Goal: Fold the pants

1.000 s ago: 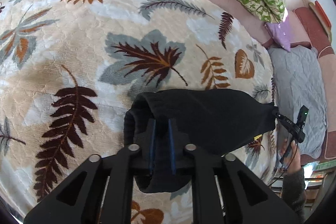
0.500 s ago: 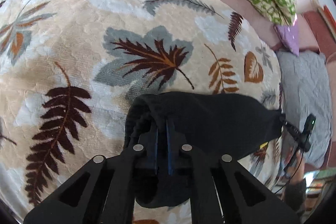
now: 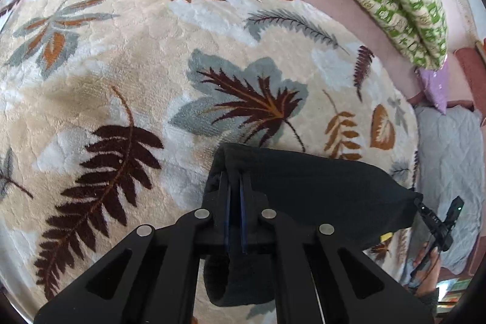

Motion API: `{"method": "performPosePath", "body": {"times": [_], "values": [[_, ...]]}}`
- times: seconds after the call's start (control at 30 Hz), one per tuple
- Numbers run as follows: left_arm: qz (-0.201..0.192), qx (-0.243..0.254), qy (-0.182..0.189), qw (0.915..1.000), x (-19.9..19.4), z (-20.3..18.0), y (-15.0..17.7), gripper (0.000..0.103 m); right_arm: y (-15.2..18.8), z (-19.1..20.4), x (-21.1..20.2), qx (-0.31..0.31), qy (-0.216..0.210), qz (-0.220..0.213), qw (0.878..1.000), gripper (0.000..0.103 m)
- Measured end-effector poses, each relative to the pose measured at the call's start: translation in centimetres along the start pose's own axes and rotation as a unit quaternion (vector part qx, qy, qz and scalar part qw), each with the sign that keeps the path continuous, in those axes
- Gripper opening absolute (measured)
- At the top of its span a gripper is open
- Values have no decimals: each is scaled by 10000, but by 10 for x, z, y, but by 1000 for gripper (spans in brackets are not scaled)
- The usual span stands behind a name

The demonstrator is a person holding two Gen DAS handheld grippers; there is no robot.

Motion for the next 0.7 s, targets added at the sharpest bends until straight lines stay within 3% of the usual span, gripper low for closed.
{"method": "performPosePath", "body": {"times": [0.07, 0.17, 0.27, 0.4, 0.6, 0.67, 0.7], "values": [[14, 115, -160, 9998, 3, -2, 0, 3, 2, -4, 10, 64, 131, 66, 9999, 27], [28, 262, -235, 9994, 3, -6, 2, 5, 3, -18, 12, 317, 170, 67, 9993, 27], [83, 363, -97, 9993, -2, -8, 4, 5, 6, -35, -3, 646, -161, -121, 9977, 28], [246, 427, 278, 9984, -11, -6, 13, 6, 20, -36, -9, 527, -282, 98, 9982, 29], [674, 733, 565, 9934, -11, -10, 39, 20, 33, -37, -4, 463, -285, 236, 9982, 34], [733, 880, 498, 9922, -9, -13, 46, 21, 33, -34, -2, 308, -130, 238, 9992, 25], [733, 930, 452, 9919, -8, -14, 47, 21, 32, -32, -3, 235, -33, 224, 9995, 12]]}}
Point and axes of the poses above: each gripper's, at about its wrist camera, not at the fingertips, and x roughly the way its jaws point, z to its left, y to its underside, the point moved 2 cm from there along x, roughly the way its jaws point, and after that the axes turned 4 degrees about y, right-handed, at the moved point
